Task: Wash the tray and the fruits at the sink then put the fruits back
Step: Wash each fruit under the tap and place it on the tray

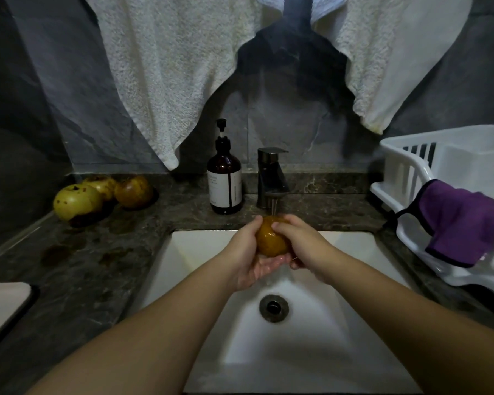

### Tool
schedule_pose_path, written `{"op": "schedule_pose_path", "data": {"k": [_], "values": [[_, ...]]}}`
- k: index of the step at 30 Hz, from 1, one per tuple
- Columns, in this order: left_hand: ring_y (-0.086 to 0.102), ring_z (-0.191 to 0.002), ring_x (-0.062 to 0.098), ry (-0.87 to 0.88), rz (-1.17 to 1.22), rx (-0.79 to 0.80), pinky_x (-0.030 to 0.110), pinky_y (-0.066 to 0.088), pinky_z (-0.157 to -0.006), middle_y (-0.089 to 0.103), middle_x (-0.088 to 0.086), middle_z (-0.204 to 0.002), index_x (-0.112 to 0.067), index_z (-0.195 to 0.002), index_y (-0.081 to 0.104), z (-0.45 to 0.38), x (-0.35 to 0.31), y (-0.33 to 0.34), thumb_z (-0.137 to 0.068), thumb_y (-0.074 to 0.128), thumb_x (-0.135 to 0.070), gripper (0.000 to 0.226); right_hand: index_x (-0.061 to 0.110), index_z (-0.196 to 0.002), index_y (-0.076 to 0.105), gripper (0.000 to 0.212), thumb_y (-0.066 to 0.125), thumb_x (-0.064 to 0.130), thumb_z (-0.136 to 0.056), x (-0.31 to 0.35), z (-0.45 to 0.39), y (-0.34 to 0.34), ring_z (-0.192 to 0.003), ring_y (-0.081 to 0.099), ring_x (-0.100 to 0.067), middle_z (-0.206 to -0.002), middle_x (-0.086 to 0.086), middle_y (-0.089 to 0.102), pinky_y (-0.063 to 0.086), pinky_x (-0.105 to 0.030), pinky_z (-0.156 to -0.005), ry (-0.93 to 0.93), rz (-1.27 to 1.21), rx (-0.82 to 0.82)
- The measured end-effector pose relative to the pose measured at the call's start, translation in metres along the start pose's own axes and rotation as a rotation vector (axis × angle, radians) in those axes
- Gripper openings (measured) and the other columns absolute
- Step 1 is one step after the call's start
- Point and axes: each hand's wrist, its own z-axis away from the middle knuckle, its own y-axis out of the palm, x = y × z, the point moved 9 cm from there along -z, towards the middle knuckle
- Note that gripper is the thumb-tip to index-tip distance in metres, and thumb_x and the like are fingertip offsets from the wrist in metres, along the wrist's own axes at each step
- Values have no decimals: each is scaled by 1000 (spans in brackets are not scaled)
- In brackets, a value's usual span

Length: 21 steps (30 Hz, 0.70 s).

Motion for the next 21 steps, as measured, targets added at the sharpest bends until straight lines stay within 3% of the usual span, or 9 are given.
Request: {"op": "schedule_pose_path", "data": {"k": [4,7,11,14,17,21], "values": [[74,-104,39,16,-32,-38,32,65,-64,69,29,-123,-11,-140,53,4,-1,-1,-103,55,-55,58,38,-131,51,41,49,62,-99,-2,1,3,-64,62,-17,-106,-9,67,45,-27,-51,23,-1,-24],[72,-97,37,21,-12,-56,31,65,-62,69,28,-120,-9,-137,57,4,-2,-2,-103,55,-54,56,39,-129,49,40,51,64,-97,4,1,4,-69,64,-17,-105,-5,66,47,-25,-52,-5,49,-68],[74,-84,35,1,19,-49,30,63,-57,69,31,-119,-2,-138,54,6,-3,-6,-104,52,-52,61,37,-139,48,35,44,46,-106,1,2,9,-57,57,-14,-97,-10,67,43,-28,-51,18,-62,18],[75,-84,36,5,-17,-53,32,63,-61,69,31,-121,-3,-140,51,4,-3,-5,-104,53,-51,60,38,-129,54,30,42,52,-105,-3,1,5,-52,55,-14,-89,-10,65,41,-28,-49,65,-114,-25],[72,-96,38,27,-35,-56,33,63,-71,67,32,-126,-9,-141,52,4,-5,-3,-104,53,-53,58,40,-119,57,30,50,61,-99,-1,0,5,-53,56,-15,-96,-11,68,41,-27,-48,58,-96,-60],[74,-101,40,28,9,-59,32,63,-67,66,31,-127,-7,-141,52,5,-5,-7,-105,51,-50,56,43,-129,54,30,53,53,-101,-2,2,8,-55,57,-13,-109,-10,67,43,-27,-51,51,-126,11]]}}
